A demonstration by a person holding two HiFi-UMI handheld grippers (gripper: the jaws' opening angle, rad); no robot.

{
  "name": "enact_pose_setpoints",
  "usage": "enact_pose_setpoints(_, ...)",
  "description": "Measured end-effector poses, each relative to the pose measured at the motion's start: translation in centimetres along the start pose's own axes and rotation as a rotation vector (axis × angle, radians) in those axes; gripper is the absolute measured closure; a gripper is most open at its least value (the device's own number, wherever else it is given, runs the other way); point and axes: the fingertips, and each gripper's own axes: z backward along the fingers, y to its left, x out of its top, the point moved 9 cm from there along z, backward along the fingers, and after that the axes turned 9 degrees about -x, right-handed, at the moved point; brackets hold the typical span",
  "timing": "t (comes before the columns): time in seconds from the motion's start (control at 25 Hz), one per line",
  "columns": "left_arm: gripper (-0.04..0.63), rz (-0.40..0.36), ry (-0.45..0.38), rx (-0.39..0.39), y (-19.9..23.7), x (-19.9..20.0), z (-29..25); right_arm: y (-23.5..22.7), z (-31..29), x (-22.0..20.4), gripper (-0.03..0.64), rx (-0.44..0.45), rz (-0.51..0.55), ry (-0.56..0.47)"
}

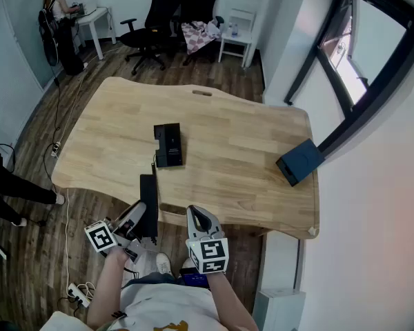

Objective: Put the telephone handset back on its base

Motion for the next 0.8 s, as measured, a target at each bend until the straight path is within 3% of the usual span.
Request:
enact_pose_setpoints(0.56,0.52,0.018,-0.008,0.016,0.2,-0.7,-0.2,-1.3,0.3,0.5,0.611,-0.013,0.005,-0.021)
enact_pose_setpoints(0.8,0.52,0.013,-0.011,0.014,0.6,-0.4,-1.0,-2.3,0.0,1.1,0.611,0.028,-0.012,-0.041)
